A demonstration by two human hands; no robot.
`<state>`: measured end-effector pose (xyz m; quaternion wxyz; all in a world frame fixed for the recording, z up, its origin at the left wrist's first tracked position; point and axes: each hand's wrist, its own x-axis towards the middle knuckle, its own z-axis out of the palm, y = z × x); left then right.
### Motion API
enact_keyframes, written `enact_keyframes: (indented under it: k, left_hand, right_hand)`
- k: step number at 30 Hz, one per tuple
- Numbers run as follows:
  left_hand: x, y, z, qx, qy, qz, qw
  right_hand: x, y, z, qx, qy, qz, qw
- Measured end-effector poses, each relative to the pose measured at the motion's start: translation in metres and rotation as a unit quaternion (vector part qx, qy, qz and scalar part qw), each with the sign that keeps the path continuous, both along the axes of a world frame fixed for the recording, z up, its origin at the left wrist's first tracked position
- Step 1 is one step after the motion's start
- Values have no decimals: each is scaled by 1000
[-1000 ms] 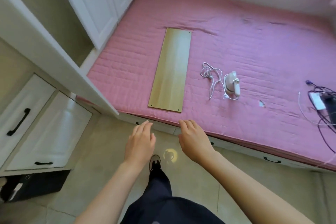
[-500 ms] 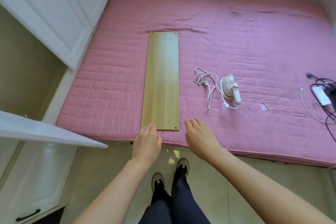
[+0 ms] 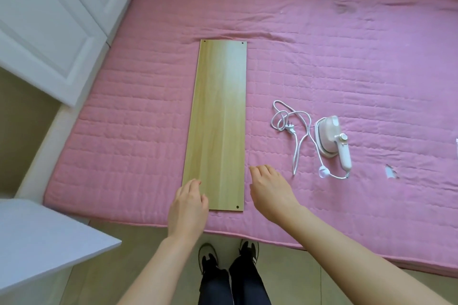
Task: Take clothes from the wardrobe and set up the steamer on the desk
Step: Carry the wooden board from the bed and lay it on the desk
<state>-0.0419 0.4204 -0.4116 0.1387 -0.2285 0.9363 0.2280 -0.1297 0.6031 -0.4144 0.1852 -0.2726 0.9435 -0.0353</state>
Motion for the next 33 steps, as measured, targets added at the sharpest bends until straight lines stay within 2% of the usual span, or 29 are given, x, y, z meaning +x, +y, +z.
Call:
enact_keyframes:
  k: [12,17,21,26,29,33]
  left_hand:
    - [-79,-37,-109,-9,-19,-19,1000]
    - [-101,-58,-158,-10,-24,-18,1000]
    - [-117,-73,-189,4,-26,47,999]
    - [-134,-84,-216,59,-70,140,986]
    - [-144,-83,-226,85,-97,145,981]
    - [-153,-84,-232,52,-98,124,986]
  right_hand:
    - [-71,-23,-109,5,-36,-44,998]
    - [-96,-31,-143,14,-95,-85,992]
    - [-109,-41,-174,-57,-175,-227,956]
    - [-124,-55,-213,-85,-228,-363,899]
    - [-129,-64,-223,-88,-243,-387,885]
    - [-131,-69,-232,-82,-259,-383,883]
